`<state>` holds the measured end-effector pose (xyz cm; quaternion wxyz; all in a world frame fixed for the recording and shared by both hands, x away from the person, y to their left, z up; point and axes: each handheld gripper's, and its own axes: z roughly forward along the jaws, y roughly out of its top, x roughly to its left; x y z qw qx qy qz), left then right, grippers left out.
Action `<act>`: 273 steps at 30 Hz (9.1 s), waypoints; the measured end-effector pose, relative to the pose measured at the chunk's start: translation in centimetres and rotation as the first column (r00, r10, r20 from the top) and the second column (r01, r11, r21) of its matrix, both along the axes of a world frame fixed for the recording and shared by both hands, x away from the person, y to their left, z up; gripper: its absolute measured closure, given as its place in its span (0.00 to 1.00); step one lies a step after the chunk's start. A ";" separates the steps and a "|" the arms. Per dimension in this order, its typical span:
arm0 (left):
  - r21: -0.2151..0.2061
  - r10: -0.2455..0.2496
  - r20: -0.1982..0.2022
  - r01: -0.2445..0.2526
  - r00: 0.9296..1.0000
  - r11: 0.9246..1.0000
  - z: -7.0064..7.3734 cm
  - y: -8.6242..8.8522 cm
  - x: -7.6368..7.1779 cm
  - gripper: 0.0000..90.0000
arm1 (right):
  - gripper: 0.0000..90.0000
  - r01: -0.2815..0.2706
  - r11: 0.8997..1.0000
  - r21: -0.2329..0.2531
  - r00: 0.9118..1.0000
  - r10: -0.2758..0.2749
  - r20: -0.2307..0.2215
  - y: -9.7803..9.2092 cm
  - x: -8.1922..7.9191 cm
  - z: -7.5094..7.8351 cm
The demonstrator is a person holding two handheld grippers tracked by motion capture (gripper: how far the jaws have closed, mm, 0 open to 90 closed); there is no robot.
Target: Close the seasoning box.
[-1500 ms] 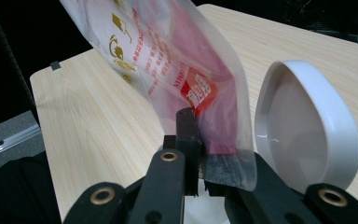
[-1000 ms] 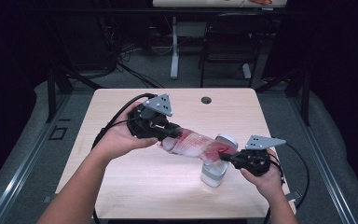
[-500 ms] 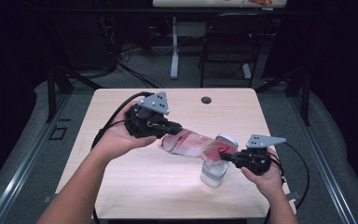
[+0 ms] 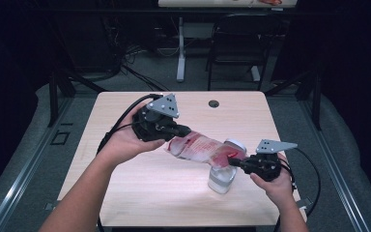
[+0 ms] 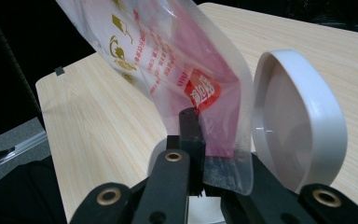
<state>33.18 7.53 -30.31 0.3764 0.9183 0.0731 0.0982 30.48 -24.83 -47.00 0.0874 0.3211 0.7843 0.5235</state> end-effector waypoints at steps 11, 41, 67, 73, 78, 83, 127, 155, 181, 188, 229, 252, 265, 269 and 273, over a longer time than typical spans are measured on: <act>0.003 -0.004 0.000 0.004 1.000 1.000 0.2 -0.3 0.0 1.00 | 1.00 0.003 1.000 -0.004 1.000 -0.003 -0.002 -0.1 0.0 0.0; -0.006 -0.004 0.000 0.004 1.000 1.000 0.4 -0.7 0.0 1.00 | 1.00 0.007 1.000 -0.010 1.000 -0.007 -0.001 -0.3 -0.1 0.1; -0.028 -0.006 -0.012 0.006 1.000 1.000 0.1 -0.3 0.1 0.99 | 1.00 0.012 1.000 -0.028 1.000 -0.012 0.012 -0.6 -0.7 0.9; -0.044 0.022 -0.021 -0.022 1.000 0.999 -0.7 0.9 0.2 0.99 | 1.00 0.005 0.999 -0.032 1.000 -0.005 0.022 -0.3 -0.8 1.0; -0.059 0.030 -0.034 -0.032 0.999 0.998 -1.2 1.9 0.2 0.98 | 1.00 -0.001 1.000 -0.030 1.000 0.002 0.028 0.0 -0.8 1.2; -0.072 0.045 -0.046 -0.048 0.998 0.996 -1.7 2.8 0.2 0.97 | 1.00 -0.013 1.000 -0.016 0.999 0.013 0.035 0.2 -0.8 1.3; -0.003 0.074 -0.104 -0.075 0.992 0.997 -5.8 3.3 0.4 0.75 | 1.00 -0.042 0.999 0.005 0.998 0.041 0.049 1.3 -0.4 1.6; 0.084 -0.004 -0.016 0.005 1.000 0.996 -6.7 2.5 -0.5 0.97 | 1.00 -0.054 0.998 0.010 0.998 0.054 0.038 1.5 -0.2 1.8; 0.038 0.004 -0.043 -0.002 0.999 0.999 -7.6 3.4 0.0 0.99 | 0.85 -0.031 0.999 0.018 0.999 0.031 0.012 0.9 0.9 -0.3; 0.032 0.012 -0.052 -0.011 0.999 0.999 -7.8 3.6 0.2 0.99 | 0.84 -0.036 0.999 -0.012 0.999 0.036 0.004 1.0 1.1 -0.9; -0.084 0.057 -0.076 -0.064 0.995 0.994 -9.8 6.3 -0.1 0.98 | 1.00 -0.039 0.997 -0.062 0.997 0.044 0.069 2.4 -0.3 1.0; -0.105 0.113 -0.123 -0.126 0.986 0.986 -12.9 7.5 -0.4 0.98 | 1.00 -0.058 0.992 -0.113 0.993 0.069 0.096 3.7 -0.8 2.3; -0.110 0.142 -0.134 -0.157 0.981 0.981 -14.2 8.2 0.0 0.98 | 1.00 -0.062 0.986 -0.157 0.992 0.078 0.096 5.0 -0.1 3.0; -0.124 0.150 -0.144 -0.168 0.978 0.978 -14.7 8.5 0.1 0.98 | 1.00 -0.068 0.980 -0.185 0.992 0.086 0.094 5.4 0.1 3.4; -0.137 0.158 -0.150 -0.179 0.976 0.974 -15.2 9.1 0.1 0.98 | 1.00 -0.078 0.974 -0.212 0.991 0.099 0.089 6.1 0.2 3.7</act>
